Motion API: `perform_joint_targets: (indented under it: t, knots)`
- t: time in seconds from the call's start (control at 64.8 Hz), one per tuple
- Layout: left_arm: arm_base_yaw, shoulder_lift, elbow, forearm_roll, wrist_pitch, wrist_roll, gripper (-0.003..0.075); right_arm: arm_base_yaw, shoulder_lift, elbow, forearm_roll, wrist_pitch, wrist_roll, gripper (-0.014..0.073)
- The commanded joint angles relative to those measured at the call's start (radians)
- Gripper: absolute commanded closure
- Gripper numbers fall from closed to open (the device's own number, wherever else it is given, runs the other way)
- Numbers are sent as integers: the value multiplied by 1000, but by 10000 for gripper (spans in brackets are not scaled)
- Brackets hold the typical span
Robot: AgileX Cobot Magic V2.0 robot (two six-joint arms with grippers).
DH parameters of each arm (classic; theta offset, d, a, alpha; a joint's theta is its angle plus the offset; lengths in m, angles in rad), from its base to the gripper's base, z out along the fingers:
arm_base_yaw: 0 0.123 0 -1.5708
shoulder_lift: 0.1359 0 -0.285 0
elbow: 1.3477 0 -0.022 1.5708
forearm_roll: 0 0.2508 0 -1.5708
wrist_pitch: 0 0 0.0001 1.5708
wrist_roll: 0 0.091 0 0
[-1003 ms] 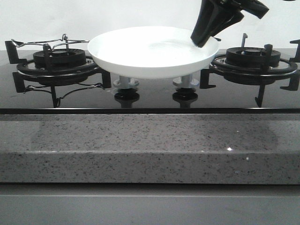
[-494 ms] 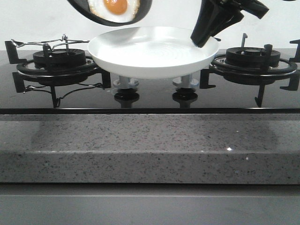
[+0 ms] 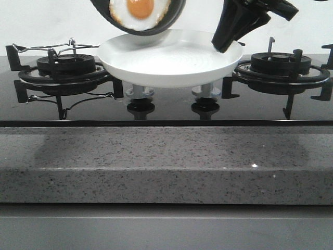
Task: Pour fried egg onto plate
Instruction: 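Tilt the frying pan over the held plate with the left gripper, sliding the egg out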
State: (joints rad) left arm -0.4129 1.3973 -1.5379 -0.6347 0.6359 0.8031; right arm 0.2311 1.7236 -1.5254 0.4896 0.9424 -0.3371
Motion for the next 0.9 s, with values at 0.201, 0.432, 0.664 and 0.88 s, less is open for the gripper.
perform_joint_targets:
  t: [0.201, 0.432, 0.664, 0.88]
  knots:
    - [-106, -53, -39, 120, -166, -32, 740, -2, -55, -25, 41, -34, -7, 651]
    - [-187, -53, -39, 330, -170, -148, 740, -2, -55, -25, 41, -34, -7, 651]
    - [-184, -53, -39, 326, -167, -224, 739, -2, -55, -25, 41, -34, -7, 651]
    - [-143, -72, -39, 236, -186, -293, 739, -2, -55, -25, 41, -34, -7, 651]
